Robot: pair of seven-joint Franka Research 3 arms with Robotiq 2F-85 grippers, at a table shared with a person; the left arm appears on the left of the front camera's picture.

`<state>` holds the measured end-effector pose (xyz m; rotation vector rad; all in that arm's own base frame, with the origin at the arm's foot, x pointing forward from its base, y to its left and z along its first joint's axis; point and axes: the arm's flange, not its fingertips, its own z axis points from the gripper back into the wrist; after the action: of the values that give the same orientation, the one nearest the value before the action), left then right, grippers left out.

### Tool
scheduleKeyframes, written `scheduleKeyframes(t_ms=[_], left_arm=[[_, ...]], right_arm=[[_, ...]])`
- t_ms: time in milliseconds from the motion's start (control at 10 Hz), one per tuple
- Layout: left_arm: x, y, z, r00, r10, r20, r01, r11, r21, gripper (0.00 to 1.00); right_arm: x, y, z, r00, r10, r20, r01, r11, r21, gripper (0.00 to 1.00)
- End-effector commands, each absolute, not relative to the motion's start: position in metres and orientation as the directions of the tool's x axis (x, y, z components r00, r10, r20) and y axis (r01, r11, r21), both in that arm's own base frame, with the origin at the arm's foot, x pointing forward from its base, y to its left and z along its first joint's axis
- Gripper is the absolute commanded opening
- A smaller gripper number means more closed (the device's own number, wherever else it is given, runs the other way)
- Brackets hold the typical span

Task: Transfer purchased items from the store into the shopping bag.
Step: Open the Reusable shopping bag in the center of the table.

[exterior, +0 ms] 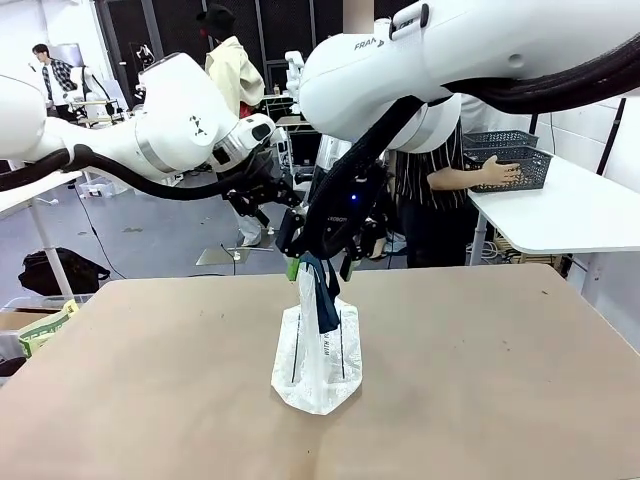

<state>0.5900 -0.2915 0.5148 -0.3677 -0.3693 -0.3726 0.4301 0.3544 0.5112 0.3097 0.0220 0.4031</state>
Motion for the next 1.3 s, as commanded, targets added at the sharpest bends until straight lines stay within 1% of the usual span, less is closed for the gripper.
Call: scheduleKeyframes(t_ms=[0,100,400,1200], left_arm=[[0.599,-0.296,0.517,0.878,-0.277,0.389,0.397,0.876,-0.272,1.00],[0.600,-0.296,0.517,0.878,-0.281,0.387,0.399,0.876,-0.270,1.00],[0.598,-0.296,0.515,0.882,-0.284,0.375,0.396,0.879,-0.266,1.00],[0.599,-0.301,0.503,0.894,-0.293,0.339,0.393,0.877,-0.277,1.00]], right_arm=[[0.431,0.351,0.516,0.929,0.368,0.032,-0.360,0.885,0.293,1.00],[0.432,0.344,0.519,0.933,0.357,0.048,-0.353,0.878,0.324,1.00],[0.440,0.330,0.519,0.957,0.285,0.060,-0.290,0.907,0.304,1.00],[0.454,0.341,0.501,0.960,0.278,0.015,-0.269,0.913,0.306,1.00]])
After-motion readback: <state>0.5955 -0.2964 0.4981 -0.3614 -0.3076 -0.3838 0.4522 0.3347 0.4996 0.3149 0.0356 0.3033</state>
